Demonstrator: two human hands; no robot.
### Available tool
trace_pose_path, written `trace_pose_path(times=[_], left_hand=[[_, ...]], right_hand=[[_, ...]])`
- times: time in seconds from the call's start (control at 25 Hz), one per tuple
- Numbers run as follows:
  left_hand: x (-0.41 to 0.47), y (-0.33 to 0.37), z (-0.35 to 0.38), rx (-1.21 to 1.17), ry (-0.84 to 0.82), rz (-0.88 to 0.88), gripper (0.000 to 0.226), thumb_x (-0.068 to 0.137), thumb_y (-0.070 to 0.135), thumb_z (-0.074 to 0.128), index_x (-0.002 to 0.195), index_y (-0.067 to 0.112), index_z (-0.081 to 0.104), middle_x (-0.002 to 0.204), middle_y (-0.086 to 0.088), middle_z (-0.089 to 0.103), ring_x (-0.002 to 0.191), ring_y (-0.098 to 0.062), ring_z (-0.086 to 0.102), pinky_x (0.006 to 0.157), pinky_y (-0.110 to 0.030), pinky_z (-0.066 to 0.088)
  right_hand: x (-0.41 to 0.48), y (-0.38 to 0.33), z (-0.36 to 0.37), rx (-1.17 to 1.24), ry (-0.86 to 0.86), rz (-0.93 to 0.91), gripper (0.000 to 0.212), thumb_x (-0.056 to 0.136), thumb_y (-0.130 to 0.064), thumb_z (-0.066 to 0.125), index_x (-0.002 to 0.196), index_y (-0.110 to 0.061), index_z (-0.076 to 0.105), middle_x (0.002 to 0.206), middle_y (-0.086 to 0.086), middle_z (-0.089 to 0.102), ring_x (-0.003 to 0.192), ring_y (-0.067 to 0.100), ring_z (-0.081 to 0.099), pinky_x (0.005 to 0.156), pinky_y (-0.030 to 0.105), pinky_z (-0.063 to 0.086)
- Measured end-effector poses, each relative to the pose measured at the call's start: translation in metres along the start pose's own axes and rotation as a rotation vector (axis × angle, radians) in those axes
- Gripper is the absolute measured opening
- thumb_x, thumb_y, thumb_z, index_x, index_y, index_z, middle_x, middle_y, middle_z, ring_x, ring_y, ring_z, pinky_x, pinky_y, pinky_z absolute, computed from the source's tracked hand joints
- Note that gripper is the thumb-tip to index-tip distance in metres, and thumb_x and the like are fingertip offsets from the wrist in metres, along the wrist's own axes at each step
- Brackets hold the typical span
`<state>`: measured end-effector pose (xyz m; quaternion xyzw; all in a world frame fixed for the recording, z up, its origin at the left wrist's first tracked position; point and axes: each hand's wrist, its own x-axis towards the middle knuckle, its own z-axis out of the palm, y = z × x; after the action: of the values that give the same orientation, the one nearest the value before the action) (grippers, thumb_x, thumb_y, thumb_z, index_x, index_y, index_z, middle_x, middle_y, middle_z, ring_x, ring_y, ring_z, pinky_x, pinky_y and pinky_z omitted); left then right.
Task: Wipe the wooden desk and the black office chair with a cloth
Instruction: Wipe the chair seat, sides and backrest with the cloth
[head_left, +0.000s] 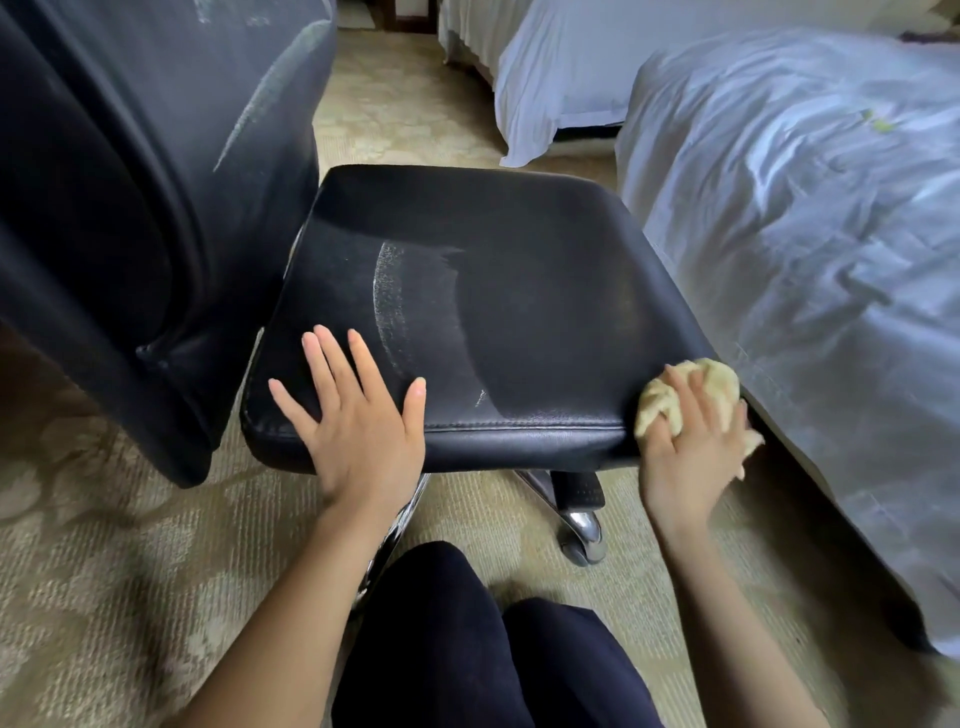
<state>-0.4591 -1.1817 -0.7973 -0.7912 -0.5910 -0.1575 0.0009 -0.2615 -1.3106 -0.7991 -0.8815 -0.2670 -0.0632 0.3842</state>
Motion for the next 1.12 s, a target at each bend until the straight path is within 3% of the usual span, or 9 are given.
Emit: trace_pose_path(times=[0.12,0.32,0.56,0.84,0.96,1.12], left_hand=[[-0.003,0.005,0.000,0.008,-0.004,0.002,0.079,0.091,0.053,0.002,0.149,0.000,0.007,0.157,-0.023,0.000,0.146,-0.030,-0.009,0.111,-0.060,-0.006],[-0.005,0.007,-0.001,0.012,-0.034,-0.019,0.078,0.089,0.051,-0.005,0.150,0.002,0.003,0.157,-0.021,-0.006,0.145,-0.029,-0.014,0.111,-0.059,-0.009],[-0.004,0.008,-0.003,0.021,-0.046,-0.024,0.077,0.090,0.053,-0.008,0.150,0.005,-0.003,0.157,-0.017,-0.012,0.145,-0.028,-0.017,0.111,-0.058,-0.010],[-0.003,0.005,-0.003,0.061,-0.014,-0.033,0.077,0.089,0.054,-0.008,0.149,0.007,0.001,0.158,-0.016,-0.002,0.146,-0.030,-0.008,0.113,-0.057,-0.004],[-0.001,0.005,-0.002,0.078,-0.030,-0.044,0.073,0.089,0.054,-0.009,0.147,0.009,-0.003,0.158,-0.015,-0.004,0.146,-0.030,-0.009,0.113,-0.056,-0.005],[-0.002,0.003,-0.002,0.108,-0.072,-0.046,0.074,0.090,0.056,-0.010,0.148,0.010,-0.007,0.158,-0.015,-0.009,0.145,-0.029,-0.015,0.113,-0.056,-0.009]], right_hand=[[-0.018,-0.029,0.016,-0.189,-0.189,-0.249,0.058,0.077,-0.024,0.043,0.134,-0.035,0.048,0.138,-0.008,0.049,0.144,0.023,0.013,0.111,0.056,0.002],[-0.014,-0.084,0.051,-0.344,-0.459,-0.642,0.053,0.091,-0.038,0.038,0.144,-0.036,0.031,0.147,-0.012,0.039,0.145,0.015,0.007,0.111,0.050,-0.001],[0.060,-0.137,0.108,-0.316,-0.769,-0.679,0.052,0.098,-0.033,0.033,0.148,-0.035,0.020,0.155,0.004,0.024,0.146,0.018,0.002,0.115,0.048,0.003],[0.115,-0.175,0.160,-0.483,-0.827,-0.644,0.054,0.099,-0.034,0.024,0.151,-0.030,0.006,0.159,-0.002,0.009,0.144,0.026,-0.015,0.114,0.051,-0.003],[0.099,-0.170,0.157,-0.472,-0.777,-0.778,0.055,0.100,-0.034,0.025,0.151,-0.023,0.007,0.158,0.002,0.014,0.146,0.023,-0.005,0.116,0.046,-0.002],[0.073,-0.134,0.116,-0.273,-0.782,-1.001,0.056,0.098,-0.032,0.035,0.150,-0.025,0.016,0.156,-0.001,0.022,0.144,0.022,0.010,0.114,0.036,0.007]])
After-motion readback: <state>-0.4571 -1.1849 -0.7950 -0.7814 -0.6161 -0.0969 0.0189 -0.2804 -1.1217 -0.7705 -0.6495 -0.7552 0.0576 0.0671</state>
